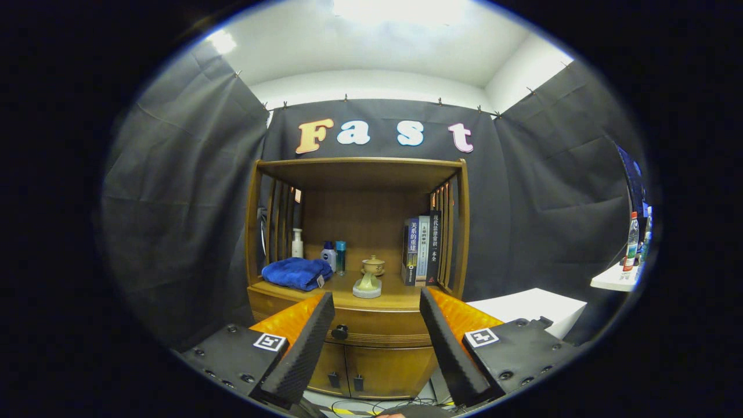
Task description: Pull open the drawer, take out the items inside it, and place them on the countertop above the cabinet.
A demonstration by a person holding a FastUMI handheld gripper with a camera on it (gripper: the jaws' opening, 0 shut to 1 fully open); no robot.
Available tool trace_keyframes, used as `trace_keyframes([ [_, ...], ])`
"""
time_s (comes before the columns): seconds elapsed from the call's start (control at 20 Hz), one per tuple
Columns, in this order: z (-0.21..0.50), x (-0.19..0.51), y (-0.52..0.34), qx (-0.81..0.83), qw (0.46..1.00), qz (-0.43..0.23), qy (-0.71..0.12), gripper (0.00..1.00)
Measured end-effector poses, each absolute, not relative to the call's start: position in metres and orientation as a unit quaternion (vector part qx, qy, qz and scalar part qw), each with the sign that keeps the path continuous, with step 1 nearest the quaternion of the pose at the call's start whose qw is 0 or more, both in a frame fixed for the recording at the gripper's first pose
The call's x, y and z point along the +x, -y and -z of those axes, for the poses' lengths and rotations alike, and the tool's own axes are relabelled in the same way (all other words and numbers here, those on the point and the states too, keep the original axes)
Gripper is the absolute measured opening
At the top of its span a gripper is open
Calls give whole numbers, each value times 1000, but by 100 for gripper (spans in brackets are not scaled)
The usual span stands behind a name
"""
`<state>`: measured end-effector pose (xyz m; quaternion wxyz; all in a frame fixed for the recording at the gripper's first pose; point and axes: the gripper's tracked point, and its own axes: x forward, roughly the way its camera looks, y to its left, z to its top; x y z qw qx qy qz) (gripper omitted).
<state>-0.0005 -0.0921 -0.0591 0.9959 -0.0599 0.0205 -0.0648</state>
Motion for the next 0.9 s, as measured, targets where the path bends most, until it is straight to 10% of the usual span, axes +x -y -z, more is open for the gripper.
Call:
trace_keyframes([
  [0.9,75,-16,109,0,998,59,-30,96],
])
